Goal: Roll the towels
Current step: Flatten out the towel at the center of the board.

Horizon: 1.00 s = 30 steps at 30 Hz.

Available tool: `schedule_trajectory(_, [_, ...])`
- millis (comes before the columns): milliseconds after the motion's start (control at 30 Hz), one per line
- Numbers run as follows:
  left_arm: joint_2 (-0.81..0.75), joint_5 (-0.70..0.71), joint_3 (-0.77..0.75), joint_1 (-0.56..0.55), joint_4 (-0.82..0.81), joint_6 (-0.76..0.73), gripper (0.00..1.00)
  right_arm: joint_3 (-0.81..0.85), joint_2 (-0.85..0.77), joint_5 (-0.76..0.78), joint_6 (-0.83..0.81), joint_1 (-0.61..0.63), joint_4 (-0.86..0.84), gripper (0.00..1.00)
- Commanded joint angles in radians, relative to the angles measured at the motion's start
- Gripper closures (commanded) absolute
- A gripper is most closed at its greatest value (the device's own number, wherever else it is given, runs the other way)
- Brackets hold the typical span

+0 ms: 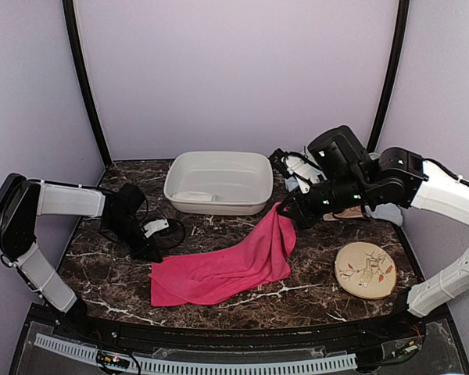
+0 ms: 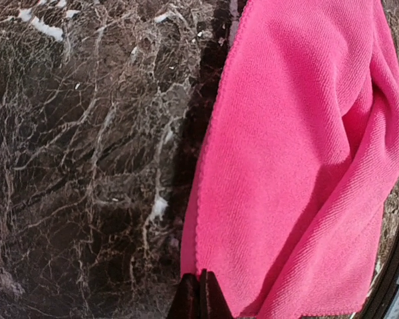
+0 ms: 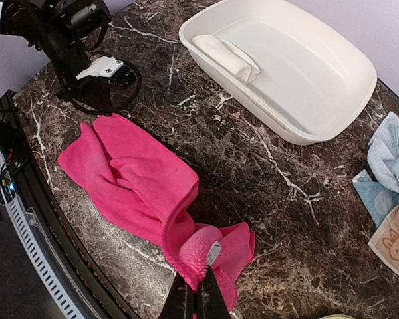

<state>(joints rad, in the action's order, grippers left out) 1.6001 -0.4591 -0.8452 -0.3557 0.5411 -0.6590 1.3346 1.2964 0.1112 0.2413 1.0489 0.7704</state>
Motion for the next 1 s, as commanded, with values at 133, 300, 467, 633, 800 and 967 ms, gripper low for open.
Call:
schedule_trajectory(133, [-0.142, 0.0, -0.081, 0.064, 0.195, -0.08, 1.0, -0.005, -0.046, 0.06, -0.005, -0.009, -0.003, 1.0])
schedule_trajectory(300, [-0.293, 0.077, -0.194, 0.082, 0.293, -0.131, 1.0, 0.05, -0.051, 0.105, -0.01, -0.021, 0.061, 1.0])
schedule_trajectory(467, [-0.446, 0.17, -0.345, 0.082, 0.36, -0.172, 1.0, 0.104, -0.088, 0.137, -0.015, -0.023, 0.114, 1.0])
schedule_trajectory(633, [-0.541, 0.308, -0.462, 0.081, 0.402, -0.192, 1.0, 0.116, -0.124, 0.134, 0.001, -0.024, 0.151, 1.0])
schedule_trajectory(800, [-0.618, 0.343, -0.544, 0.082, 0.511, -0.22, 1.0, 0.151, -0.16, 0.117, 0.038, -0.023, 0.205, 1.0])
schedule_trajectory(967, [-0.699, 0.378, -0.638, 0.082, 0.606, -0.258, 1.0, 0.21, -0.222, 0.073, 0.091, -0.021, 0.274, 1.0])
